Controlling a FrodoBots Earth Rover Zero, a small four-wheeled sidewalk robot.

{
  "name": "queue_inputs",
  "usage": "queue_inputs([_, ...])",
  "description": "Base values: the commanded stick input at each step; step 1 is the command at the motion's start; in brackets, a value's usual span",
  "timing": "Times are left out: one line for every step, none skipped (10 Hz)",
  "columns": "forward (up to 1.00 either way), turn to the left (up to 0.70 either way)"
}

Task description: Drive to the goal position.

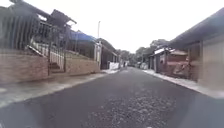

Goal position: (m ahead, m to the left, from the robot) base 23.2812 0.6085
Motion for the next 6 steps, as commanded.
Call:
queue_inputs([0.2, 0.0])
queue_inputs([0.22, 0.0])
queue_inputs([0.23, -0.12])
queue_inputs([0.24, -0.37])
queue_inputs([0.3, -0.59])
queue_inputs([0.36, -0.73])
